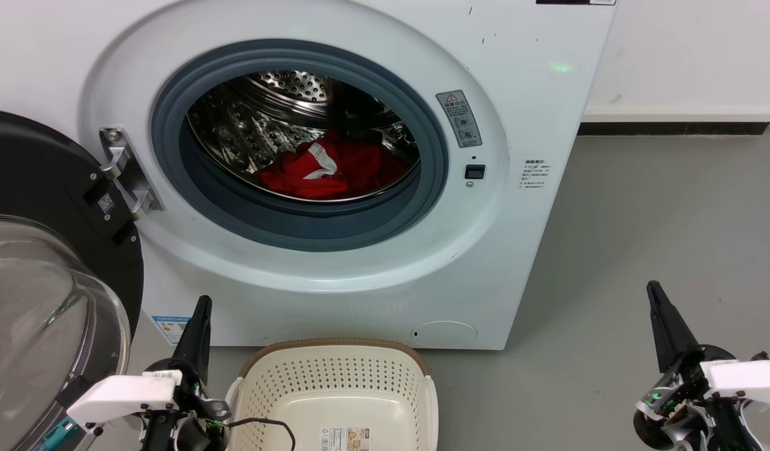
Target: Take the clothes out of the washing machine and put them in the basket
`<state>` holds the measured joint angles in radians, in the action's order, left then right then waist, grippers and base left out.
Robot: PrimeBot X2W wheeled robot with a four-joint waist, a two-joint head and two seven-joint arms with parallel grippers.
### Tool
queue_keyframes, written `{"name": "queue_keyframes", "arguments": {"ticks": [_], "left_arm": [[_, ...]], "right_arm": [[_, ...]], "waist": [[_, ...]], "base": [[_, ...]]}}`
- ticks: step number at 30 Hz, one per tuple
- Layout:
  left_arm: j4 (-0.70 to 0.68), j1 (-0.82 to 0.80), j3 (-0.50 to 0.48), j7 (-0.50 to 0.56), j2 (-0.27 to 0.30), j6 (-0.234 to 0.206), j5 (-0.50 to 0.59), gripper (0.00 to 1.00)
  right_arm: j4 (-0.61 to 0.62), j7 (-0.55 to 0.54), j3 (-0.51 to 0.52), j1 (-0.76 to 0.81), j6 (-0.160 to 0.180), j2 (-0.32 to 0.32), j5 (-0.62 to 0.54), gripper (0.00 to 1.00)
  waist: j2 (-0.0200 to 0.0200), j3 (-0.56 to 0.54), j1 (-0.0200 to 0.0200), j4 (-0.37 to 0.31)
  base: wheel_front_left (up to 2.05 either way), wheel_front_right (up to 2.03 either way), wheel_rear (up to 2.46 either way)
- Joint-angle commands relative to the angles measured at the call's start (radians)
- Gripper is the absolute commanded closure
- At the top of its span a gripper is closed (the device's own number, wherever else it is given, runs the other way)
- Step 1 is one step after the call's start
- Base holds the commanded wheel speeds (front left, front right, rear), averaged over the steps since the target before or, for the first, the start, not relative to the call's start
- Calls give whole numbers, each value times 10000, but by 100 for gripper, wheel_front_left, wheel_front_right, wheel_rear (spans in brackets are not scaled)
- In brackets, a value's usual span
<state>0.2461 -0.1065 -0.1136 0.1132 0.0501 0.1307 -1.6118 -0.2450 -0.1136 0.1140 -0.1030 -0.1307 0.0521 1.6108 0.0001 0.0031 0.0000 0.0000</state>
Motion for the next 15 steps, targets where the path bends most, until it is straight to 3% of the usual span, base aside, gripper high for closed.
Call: {"name": "queue_keyframes", "arguments": {"ticks": [1, 15], "left_arm": [[-14, -71, -20, 40, -9, 24, -7, 100], [-14, -71, -20, 40, -9, 24, -7, 100]], "right_arm": [[-6, 0, -9, -152, -1, -41, -2, 100], [-6, 0, -9, -153, -1, -41, -2, 100]], "waist": [[-1, 0, 0, 0], [-1, 0, 0, 0]], "base": [[0, 0, 0], [0, 0, 0]]}}
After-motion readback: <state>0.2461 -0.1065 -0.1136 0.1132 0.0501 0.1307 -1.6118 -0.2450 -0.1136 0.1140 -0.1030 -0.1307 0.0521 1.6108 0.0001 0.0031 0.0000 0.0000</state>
